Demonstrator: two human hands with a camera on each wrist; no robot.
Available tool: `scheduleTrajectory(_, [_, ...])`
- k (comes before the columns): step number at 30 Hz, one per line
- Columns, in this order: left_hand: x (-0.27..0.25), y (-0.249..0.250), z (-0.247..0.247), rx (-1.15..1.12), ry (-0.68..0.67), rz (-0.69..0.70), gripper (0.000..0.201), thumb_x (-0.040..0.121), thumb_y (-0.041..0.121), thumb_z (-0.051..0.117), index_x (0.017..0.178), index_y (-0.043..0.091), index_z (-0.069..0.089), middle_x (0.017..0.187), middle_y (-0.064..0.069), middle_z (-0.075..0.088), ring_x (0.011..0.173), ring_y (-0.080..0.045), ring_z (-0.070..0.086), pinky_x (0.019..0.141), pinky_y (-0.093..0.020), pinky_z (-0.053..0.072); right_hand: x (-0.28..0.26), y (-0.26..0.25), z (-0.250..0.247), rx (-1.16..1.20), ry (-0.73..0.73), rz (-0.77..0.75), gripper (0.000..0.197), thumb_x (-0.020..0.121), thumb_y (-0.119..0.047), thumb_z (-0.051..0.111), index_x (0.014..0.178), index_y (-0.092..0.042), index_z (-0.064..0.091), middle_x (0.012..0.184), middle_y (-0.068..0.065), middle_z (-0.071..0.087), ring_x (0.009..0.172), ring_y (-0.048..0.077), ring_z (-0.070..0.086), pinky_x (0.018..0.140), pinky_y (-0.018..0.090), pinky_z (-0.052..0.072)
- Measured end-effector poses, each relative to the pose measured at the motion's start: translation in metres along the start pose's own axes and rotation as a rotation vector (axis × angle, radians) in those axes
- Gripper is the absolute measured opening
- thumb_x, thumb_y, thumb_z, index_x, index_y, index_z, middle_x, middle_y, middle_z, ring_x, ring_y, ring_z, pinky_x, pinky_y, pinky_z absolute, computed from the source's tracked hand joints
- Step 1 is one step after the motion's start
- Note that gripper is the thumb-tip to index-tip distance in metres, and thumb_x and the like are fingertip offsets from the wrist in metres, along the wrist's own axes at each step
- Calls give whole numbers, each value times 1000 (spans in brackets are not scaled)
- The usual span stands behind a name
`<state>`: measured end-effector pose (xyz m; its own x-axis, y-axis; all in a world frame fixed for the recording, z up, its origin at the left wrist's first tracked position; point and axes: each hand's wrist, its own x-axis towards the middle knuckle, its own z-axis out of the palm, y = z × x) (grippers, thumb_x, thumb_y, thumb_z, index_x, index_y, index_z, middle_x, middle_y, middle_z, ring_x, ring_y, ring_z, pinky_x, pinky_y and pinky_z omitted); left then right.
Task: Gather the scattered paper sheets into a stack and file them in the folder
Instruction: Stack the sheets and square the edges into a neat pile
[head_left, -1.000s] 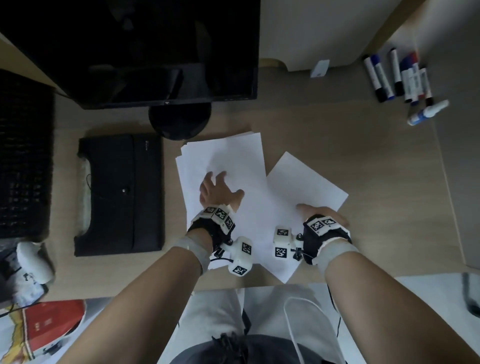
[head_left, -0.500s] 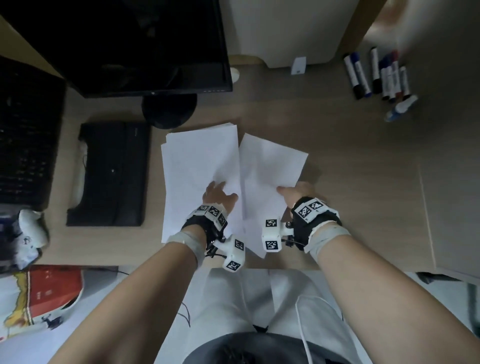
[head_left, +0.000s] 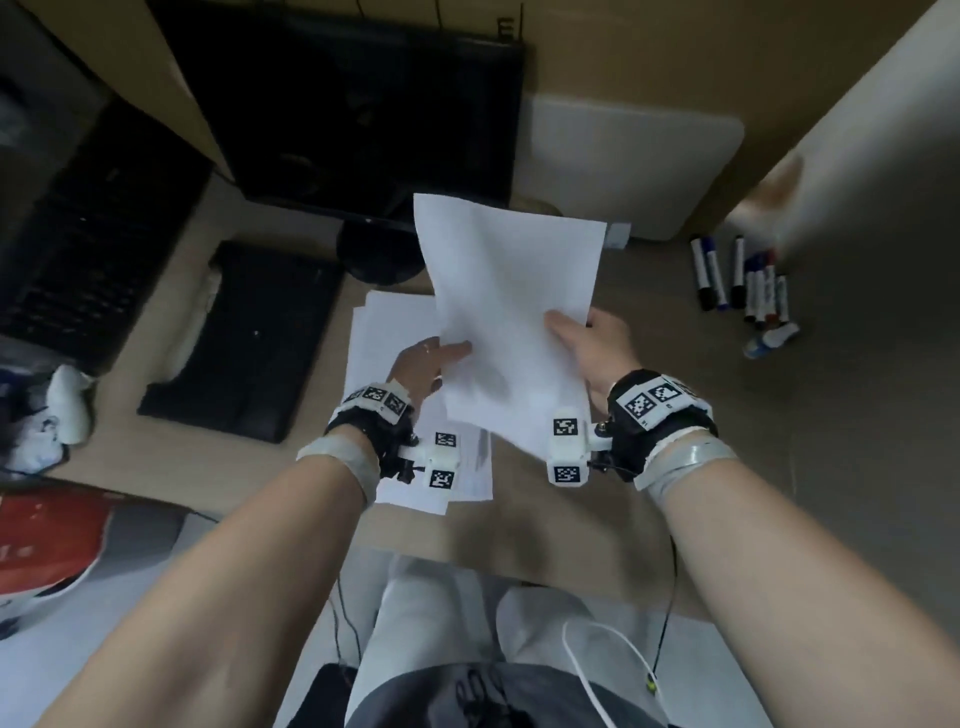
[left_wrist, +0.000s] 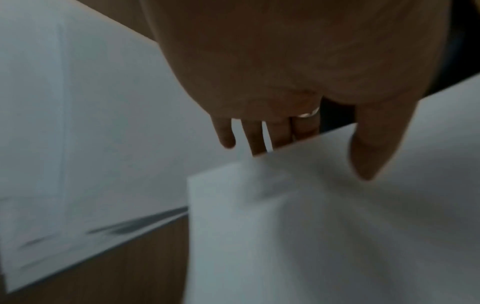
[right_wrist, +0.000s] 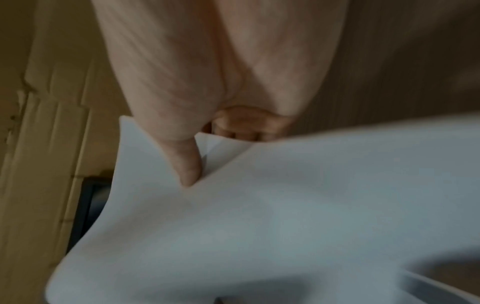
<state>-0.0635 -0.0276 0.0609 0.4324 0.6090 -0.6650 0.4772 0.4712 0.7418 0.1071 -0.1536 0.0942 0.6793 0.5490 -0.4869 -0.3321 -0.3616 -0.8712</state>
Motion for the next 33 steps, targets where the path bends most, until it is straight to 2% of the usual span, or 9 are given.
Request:
scheduleTrajectory(4, [10, -4, -53, 188, 213, -8, 28, 84, 29, 65, 103, 9, 62, 99, -7, 70, 80, -20, 66, 72, -25, 56, 20, 9, 54, -194, 69, 47, 39, 84, -26, 73, 117, -6, 64, 115, 9, 67, 107, 27, 64, 97, 41, 50])
scheduleTrajectory(8, [35, -28, -90, 425, 222, -174, 39, 83, 25, 66, 114, 2, 60, 108, -13, 66, 94, -28, 64, 78, -33, 50, 33, 49, 100, -566, -54, 305, 62, 90, -29, 66, 142, -4, 42, 143, 13, 47, 130, 31, 46, 102, 35, 37])
scheduleTrajectory(11, [59, -47, -108, 669, 158, -314, 59, 79, 29, 71, 130, 10, 49, 131, -11, 49, 116, -33, 54, 92, -38, 49, 43, 85, 117, -666, 14, 441, 62, 88, -23, 68, 141, -3, 42, 142, 14, 49, 126, 32, 49, 100, 34, 39])
scheduleTrajectory(14, [79, -54, -120, 615, 241, -410, 83, 76, 32, 74, 144, 15, 28, 141, -14, 30, 126, -39, 43, 102, -46, 43, 44, 104, 135, -733, 146, 587, 90, 77, -34, 75, 147, -5, 24, 146, 19, 33, 131, 39, 38, 104, 46, 38])
scheduleTrajectory(21, [108, -43, -129, 402, 151, -491, 116, 41, 63, 73, 138, 10, 39, 133, -12, 53, 112, -37, 56, 97, -47, 48, 60, 107, 167, -669, 128, 757, 127, 62, -62, 74, 150, -1, 7, 148, 22, 28, 132, 41, 37, 106, 53, 34])
scheduleTrajectory(24, [105, -38, -132, 457, 101, -541, 127, 41, 68, 67, 148, 14, 23, 144, -13, 36, 123, -37, 45, 101, -49, 42, 62, 100, 169, -683, 154, 788, 126, 61, -64, 68, 151, 0, 6, 148, 22, 26, 131, 42, 36, 106, 53, 34])
scheduleTrajectory(28, [104, -45, -129, 481, 144, -550, 124, 34, 65, 67, 140, 14, 26, 129, -14, 40, 108, -37, 51, 93, -52, 46, 62, 88, 163, -681, 88, 782, 95, 90, -48, 56, 147, 10, 7, 148, 24, 26, 135, 34, 31, 106, 36, 26])
scheduleTrajectory(31, [107, -54, -135, 373, 192, -538, 110, 33, 58, 72, 121, 4, 37, 100, -11, 54, 85, -30, 59, 83, -47, 53, 62, 91, 154, -671, 47, 724, 87, 84, -43, 66, 143, 6, 25, 125, 15, 46, 107, 29, 53, 83, 33, 36])
scheduleTrajectory(33, [102, -57, -135, 336, 171, -543, 101, 37, 54, 77, 120, 4, 46, 102, -11, 62, 87, -30, 63, 83, -43, 53, 60, 95, 150, -653, 4, 701, 75, 79, -44, 70, 134, 2, 45, 100, 9, 54, 80, 25, 55, 75, 34, 41])
